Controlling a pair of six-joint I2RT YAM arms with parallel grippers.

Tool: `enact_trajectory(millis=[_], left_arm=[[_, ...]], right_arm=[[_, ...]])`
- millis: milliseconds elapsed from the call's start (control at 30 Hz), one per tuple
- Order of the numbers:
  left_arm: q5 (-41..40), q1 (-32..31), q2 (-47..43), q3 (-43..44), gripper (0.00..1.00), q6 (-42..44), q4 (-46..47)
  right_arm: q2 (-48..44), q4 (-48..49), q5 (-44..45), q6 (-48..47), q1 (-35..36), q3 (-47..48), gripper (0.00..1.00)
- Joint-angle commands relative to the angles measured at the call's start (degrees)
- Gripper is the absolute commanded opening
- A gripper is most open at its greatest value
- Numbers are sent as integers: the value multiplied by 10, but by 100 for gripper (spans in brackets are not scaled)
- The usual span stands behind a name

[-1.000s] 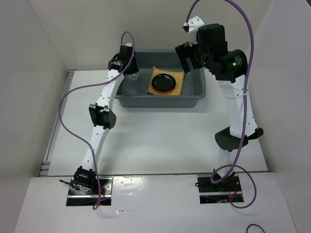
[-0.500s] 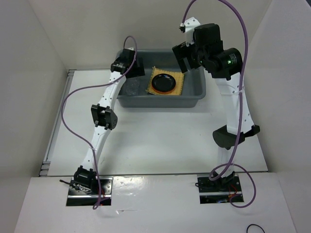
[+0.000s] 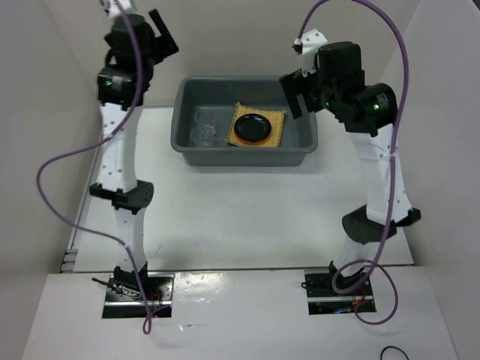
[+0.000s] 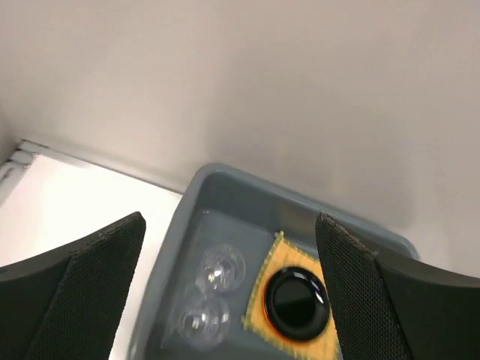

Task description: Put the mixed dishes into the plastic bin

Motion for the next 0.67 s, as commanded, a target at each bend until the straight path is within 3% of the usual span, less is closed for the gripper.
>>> enact_trajectory(millis=[0,67,100,200,267,367,533,633], left_arm=[[-18,12,-84,-104,100,2,-90],[-9,7,-162,-196,100,2,-90],[-9,7,-196,-312,100,9,-70],[-9,-5,-372,-485,100,21,-38],[11,-5,-451,-638,100,27,-18],[65,7,-604,-791,100,22,23],[143,12,-638,-857,100,22,-1],[166,12,-657,-895,100,40,6]], right_arm=[[-100,5,26,-1,-7,-80,98],[-158,5,26,-12,-7,-127,98],[-180,5,26,-12,-7,-180,98],[-279,5,26,-12,18,-295,98],[-327,5,20,-12,24,-350,98],[-438,5,28,-18,24,-490,98],[-577,77,58,-28,18,-652,98],[-605,119,58,2,8,-707,98]])
